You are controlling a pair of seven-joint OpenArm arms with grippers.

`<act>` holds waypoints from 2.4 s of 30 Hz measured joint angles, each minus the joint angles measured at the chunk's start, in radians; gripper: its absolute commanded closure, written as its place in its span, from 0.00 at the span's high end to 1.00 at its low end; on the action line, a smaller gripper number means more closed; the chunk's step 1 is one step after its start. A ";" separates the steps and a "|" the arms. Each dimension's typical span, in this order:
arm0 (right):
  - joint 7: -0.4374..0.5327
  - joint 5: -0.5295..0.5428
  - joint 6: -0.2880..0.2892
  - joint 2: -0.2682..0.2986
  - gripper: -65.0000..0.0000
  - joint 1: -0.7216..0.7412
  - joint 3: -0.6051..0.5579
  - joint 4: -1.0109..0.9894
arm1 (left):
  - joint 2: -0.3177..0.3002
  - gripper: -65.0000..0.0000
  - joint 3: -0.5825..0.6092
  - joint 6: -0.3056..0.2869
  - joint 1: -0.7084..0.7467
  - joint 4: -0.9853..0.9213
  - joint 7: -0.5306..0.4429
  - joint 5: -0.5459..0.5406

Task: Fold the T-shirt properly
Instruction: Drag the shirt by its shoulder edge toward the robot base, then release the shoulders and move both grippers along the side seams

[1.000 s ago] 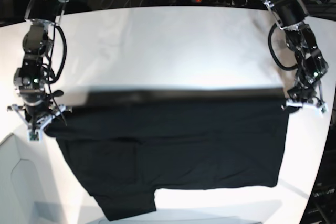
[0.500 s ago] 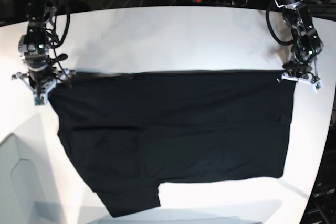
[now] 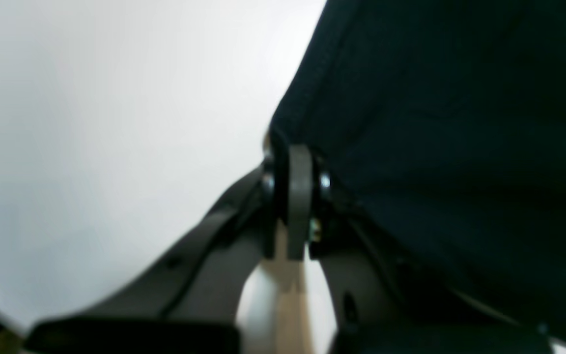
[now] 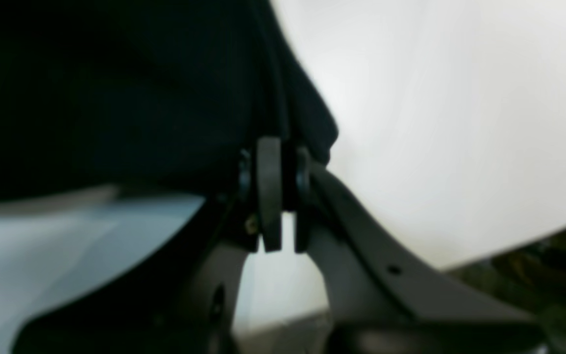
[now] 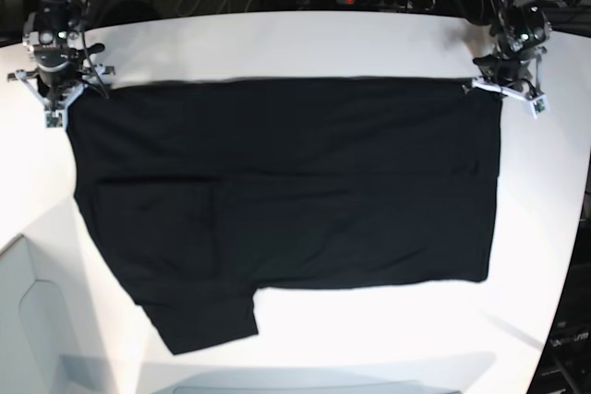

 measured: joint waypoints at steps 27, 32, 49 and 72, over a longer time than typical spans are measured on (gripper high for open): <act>-0.008 0.009 0.000 -0.028 0.00 -0.151 0.072 0.103 | 0.030 0.00 -0.086 -0.003 0.148 0.089 0.019 0.002; -0.009 0.009 0.000 -0.039 0.00 -0.174 0.075 0.103 | 0.029 0.00 -0.087 -0.003 0.171 0.089 0.015 -0.005; -0.007 0.002 0.000 -0.039 0.47 -0.162 0.077 0.108 | 0.058 0.60 -0.157 -0.003 0.181 0.174 0.016 -0.008; -0.005 0.000 0.000 -0.031 0.59 0.613 -0.175 -0.288 | 0.027 0.66 -0.193 -0.003 -0.335 0.101 0.019 0.011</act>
